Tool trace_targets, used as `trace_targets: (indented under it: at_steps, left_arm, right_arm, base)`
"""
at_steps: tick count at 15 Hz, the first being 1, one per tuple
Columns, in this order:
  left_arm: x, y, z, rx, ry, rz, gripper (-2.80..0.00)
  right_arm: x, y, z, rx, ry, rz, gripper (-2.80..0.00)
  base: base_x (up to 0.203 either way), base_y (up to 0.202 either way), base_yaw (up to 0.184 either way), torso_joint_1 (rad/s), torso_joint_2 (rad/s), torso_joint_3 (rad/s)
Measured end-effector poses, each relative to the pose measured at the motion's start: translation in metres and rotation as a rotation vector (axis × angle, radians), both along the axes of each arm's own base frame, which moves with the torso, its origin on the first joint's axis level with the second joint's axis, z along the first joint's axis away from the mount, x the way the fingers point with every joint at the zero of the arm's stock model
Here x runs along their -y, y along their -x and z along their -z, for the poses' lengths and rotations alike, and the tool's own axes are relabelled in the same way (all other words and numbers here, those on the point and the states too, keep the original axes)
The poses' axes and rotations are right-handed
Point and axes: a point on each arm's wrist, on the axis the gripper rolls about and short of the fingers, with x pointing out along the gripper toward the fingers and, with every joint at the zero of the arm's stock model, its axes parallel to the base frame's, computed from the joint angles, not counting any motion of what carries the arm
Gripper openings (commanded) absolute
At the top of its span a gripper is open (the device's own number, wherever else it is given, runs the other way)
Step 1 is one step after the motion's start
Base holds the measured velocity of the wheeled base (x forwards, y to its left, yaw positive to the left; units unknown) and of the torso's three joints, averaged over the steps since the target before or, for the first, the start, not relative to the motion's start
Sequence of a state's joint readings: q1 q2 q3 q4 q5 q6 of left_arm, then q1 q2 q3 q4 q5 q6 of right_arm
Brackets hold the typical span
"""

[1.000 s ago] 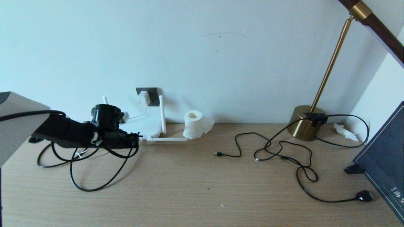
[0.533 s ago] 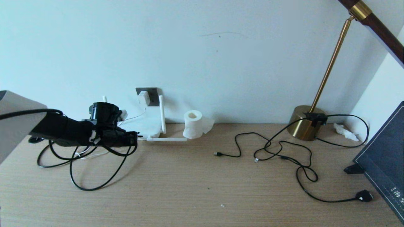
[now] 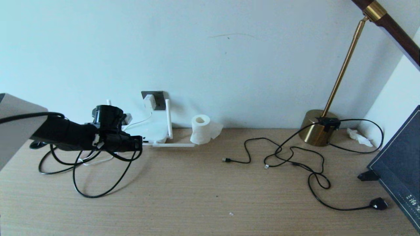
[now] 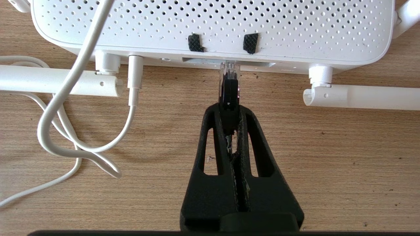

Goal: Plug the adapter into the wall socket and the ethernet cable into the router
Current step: Plug cable into router interface

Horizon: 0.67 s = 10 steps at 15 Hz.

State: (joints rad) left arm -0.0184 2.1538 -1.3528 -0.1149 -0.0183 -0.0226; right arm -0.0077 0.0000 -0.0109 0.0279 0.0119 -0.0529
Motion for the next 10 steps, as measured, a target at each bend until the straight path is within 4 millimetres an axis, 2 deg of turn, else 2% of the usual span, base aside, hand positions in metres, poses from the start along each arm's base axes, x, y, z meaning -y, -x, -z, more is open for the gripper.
trace_targets:
  at_steps: [10]
  left_arm:
    - [0.004, -0.0016, 0.0008, 0.002, -0.001, 0.01, -2.8]
  right_arm:
    - [0.0, 0.0, 0.0, 0.0, 0.0, 0.0, 0.0]
  base:
    - [0.0, 0.0, 0.0, 0.0, 0.0, 0.0]
